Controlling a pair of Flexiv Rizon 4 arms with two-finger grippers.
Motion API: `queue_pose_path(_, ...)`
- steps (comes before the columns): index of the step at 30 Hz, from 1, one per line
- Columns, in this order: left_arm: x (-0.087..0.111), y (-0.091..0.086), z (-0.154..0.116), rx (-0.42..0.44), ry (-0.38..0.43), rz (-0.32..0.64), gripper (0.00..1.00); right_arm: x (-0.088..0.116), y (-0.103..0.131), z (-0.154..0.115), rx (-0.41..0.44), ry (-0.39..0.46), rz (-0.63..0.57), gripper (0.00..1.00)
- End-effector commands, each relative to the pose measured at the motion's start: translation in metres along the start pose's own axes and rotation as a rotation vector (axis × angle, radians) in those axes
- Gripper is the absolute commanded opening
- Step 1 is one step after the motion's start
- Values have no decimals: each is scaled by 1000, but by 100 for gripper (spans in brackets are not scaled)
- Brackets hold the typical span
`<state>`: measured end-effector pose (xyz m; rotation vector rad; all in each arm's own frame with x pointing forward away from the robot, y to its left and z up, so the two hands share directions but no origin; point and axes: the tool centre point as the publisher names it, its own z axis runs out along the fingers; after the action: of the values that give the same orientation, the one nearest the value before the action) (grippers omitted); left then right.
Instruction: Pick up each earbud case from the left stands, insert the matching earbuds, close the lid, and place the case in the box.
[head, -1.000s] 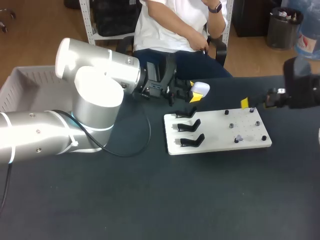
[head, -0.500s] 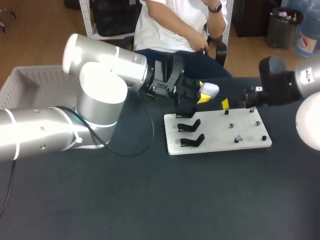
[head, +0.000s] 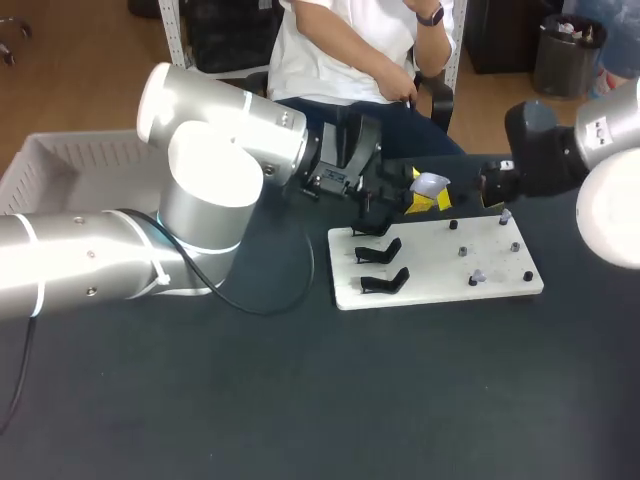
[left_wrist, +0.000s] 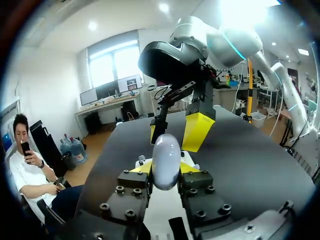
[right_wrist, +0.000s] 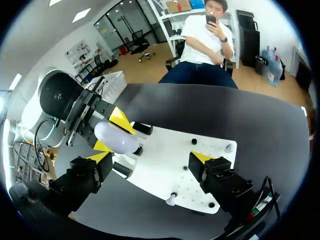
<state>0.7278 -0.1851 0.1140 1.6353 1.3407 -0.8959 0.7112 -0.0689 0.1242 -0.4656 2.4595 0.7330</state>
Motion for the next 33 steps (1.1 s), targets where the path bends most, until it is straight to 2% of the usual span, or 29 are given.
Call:
queue_pose_path(1,1,1,1,5,-3,4,0,-1,0,-2,9,-3,1,100)
queue_pose_path(11,1,-3,0,9,-9,8,0,-9,-4,-8,32,-12,-6,100)
queue_pose_path(15,7,-3,-2,7,-22,-15,0,-12,-3,-14,62,-18,-20,100)
queue_pose_path(21,12,2,-14,-24,-158,-81,0,-12,-14,-36,145,-23,-39,100)
queue_pose_path(23,11,4,-19,-50,-185,-97,0,-10,-19,-42,200,15,-60,100)
queue_pose_path(27,12,11,-30,-78,-258,-143,0,-9,-26,-50,236,52,-84,100)
queue_pose_path(30,15,17,-36,-93,-271,-169,0,-6,-30,-52,282,97,-105,100)
queue_pose_path(33,18,23,-41,-96,-321,-200,0,-3,-26,-52,323,143,-125,100)
